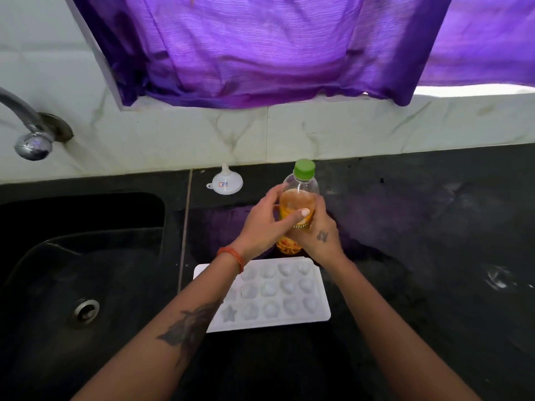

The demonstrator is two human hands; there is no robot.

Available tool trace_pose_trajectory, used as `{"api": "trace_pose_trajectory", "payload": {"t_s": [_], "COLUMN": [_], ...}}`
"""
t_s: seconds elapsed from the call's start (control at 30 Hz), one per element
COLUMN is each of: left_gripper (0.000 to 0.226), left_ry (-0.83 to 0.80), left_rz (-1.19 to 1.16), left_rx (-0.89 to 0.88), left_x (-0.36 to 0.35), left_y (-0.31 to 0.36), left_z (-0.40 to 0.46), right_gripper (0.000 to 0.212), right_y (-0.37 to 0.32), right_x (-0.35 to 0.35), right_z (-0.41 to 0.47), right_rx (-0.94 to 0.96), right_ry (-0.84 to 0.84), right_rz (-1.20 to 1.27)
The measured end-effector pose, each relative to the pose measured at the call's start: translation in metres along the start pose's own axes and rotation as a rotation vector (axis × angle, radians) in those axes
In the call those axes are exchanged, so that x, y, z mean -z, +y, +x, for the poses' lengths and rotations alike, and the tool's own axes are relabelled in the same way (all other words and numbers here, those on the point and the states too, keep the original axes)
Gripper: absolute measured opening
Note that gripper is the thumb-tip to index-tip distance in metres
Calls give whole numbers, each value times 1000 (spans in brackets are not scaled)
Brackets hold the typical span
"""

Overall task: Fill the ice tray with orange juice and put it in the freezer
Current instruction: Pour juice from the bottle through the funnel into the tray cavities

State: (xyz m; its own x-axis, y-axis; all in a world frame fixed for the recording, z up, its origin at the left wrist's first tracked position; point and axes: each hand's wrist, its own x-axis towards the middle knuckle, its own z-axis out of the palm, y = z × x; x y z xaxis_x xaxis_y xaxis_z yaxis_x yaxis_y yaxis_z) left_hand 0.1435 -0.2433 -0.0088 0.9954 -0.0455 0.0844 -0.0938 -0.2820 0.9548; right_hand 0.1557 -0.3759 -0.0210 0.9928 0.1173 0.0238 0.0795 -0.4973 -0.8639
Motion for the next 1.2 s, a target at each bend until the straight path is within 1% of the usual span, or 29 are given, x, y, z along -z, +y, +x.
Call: {"api": "trace_pose_trajectory", "payload": {"t_s": [0.03, 0.07, 0.1, 0.13, 0.17, 0.23, 0.27, 0.3, 0.37, 0.43, 0.5, 0.6, 0.7, 0.8, 0.9, 0.97, 1.03, 1.13, 1.2], "left_gripper": [59, 58, 57, 57, 60, 76, 87, 97, 103, 95, 84, 77, 71, 68, 70, 70, 69, 71, 73], "left_ry": [1, -4, -10, -18, -23, -20, -13, -6, 22, 74, 117, 127, 135, 138, 141, 129, 117, 103, 94], "left_rz": [3, 7, 20, 35, 42, 37, 34, 37, 87, 178, 239, 268, 279, 267, 273, 272, 257, 231, 227], "left_rx": [7, 16, 24, 34, 45, 49, 45, 42, 35, 18, -5, -30, -42, -42, -46, -33, -27, -25, -8], "left_x": [0, 0, 0, 1, 1, 0, -1, -3, -8, -12, -14, -12, -10, -8, -8, -10, -11, -9, -9], "left_y": [1, 3, 3, 5, 6, 10, 13, 16, 20, 20, 18, 15, 14, 14, 14, 15, 17, 17, 17], "left_z": [0, 0, 0, 0, 1, 3, 5, 6, 9, 11, 11, 13, 15, 14, 14, 14, 13, 11, 10], "right_gripper": [72, 65, 55, 48, 43, 31, 30, 36, 53, 58, 53, 43, 34, 29, 34, 36, 36, 42, 38], "right_y": [-2, -4, -8, -14, -22, -45, -58, -72, -97, -114, -120, -117, -108, -102, -106, -110, -115, -120, -122], "right_x": [7, 17, 27, 37, 47, 64, 70, 73, 74, 70, 65, 56, 54, 61, 73, 79, 81, 81, 80], "right_z": [1, 2, 4, 6, 10, 14, 17, 19, 23, 29, 33, 35, 34, 38, 41, 42, 41, 42, 43], "right_rx": [-23, -41, -41, -40, -41, 12, 85, 177, 302, 322, 339, 469, 655, 790, 821, 820, 783, 615, 598], "right_ry": [-91, -161, -181, -142, -61, 77, 105, 104, 49, -22, -76, -53, -20, -113, -260, -320, -323, -269, -286], "right_rz": [21, 31, 26, 23, 33, 76, 26, -101, -403, -667, -850, -961, -1062, -1089, -1040, -1045, -1040, -1022, -1074]}}
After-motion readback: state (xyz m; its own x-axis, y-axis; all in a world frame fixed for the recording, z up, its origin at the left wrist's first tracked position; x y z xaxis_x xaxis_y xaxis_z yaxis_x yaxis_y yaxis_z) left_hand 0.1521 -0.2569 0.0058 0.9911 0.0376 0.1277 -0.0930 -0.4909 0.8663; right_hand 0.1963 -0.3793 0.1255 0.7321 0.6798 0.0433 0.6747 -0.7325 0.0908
